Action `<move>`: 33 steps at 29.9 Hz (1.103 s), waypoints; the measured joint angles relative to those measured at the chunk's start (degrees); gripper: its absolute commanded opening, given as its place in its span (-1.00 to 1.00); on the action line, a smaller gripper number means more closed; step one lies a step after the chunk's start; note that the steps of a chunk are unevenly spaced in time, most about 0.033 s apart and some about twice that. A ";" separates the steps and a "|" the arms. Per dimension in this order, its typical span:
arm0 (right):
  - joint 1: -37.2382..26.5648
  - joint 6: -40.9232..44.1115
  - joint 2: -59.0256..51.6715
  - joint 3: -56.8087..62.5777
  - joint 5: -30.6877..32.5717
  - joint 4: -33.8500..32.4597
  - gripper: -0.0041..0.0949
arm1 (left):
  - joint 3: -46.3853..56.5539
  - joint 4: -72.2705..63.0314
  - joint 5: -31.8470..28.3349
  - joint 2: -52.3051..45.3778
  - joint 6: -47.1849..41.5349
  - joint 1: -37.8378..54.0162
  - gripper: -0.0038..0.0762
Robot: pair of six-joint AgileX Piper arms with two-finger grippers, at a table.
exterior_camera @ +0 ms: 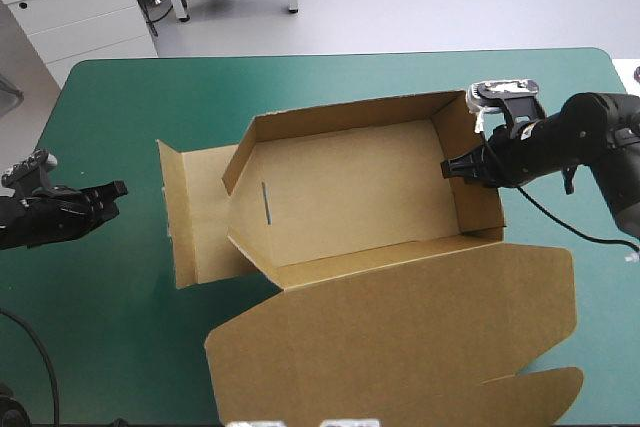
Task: Fold the box
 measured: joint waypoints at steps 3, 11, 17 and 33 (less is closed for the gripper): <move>0.00 -0.31 -1.26 0.00 -0.63 2.24 -0.92 | 0.00 -0.61 1.79 0.00 1.69 0.00 -0.63; 0.00 -3.47 -1.39 0.00 -3.15 8.07 -0.92 | 0.00 -2.97 6.06 0.00 6.86 -3.42 0.59; 0.00 -5.00 -1.09 0.00 -5.04 10.71 -0.92 | 0.00 -2.93 6.07 0.00 7.55 -8.84 0.61; 0.00 -5.43 5.40 0.00 -9.14 8.99 -0.92 | 0.00 -25.11 14.03 0.00 27.53 -14.93 0.61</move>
